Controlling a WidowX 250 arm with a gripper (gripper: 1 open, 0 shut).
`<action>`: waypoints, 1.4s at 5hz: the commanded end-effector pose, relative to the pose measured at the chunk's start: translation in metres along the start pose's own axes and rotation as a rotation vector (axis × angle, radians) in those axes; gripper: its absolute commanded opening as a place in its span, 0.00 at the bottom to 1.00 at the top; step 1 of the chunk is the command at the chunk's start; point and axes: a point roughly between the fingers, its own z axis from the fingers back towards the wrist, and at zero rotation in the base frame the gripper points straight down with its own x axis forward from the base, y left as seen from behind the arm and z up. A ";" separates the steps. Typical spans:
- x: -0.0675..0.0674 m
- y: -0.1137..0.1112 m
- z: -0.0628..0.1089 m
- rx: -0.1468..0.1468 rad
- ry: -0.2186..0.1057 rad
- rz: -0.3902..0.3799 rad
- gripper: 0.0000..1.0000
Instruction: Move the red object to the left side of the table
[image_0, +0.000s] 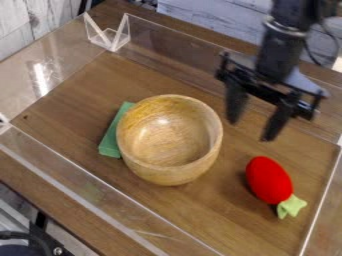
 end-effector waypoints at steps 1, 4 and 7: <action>0.014 -0.029 0.004 0.004 -0.069 -0.092 1.00; 0.004 -0.052 -0.028 0.008 -0.092 -0.138 1.00; 0.009 -0.049 -0.053 0.085 -0.099 -0.236 1.00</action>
